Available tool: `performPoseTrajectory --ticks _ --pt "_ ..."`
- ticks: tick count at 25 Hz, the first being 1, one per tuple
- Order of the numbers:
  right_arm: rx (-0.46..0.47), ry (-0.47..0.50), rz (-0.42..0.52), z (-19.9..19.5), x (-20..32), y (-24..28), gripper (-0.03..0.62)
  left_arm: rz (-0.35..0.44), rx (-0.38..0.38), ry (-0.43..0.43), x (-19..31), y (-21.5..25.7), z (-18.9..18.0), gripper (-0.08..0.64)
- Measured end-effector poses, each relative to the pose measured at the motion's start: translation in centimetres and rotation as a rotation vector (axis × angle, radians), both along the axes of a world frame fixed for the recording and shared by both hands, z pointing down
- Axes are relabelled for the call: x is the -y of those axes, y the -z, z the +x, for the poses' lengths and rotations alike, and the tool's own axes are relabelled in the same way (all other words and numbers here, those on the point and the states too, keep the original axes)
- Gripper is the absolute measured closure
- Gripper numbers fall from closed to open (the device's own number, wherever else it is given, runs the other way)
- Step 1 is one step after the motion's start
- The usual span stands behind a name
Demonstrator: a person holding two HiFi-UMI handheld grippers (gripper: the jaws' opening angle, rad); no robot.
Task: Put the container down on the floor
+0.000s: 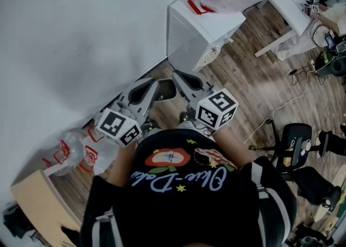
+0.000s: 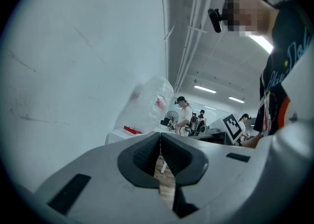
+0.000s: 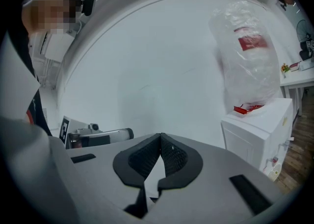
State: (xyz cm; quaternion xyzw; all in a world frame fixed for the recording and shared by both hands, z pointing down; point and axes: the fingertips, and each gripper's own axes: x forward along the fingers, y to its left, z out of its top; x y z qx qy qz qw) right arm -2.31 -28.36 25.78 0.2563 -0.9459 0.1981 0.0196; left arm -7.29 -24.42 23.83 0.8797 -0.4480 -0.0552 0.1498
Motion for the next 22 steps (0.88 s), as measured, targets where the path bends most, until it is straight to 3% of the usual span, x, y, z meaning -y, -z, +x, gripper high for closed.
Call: performPoseTrajectory --ticks 22 --pt "-0.017 -0.008 0.023 0.24 -0.23 0.17 0.594 0.002 0.003 0.008 -0.27 0.01 -0.13 0.555"
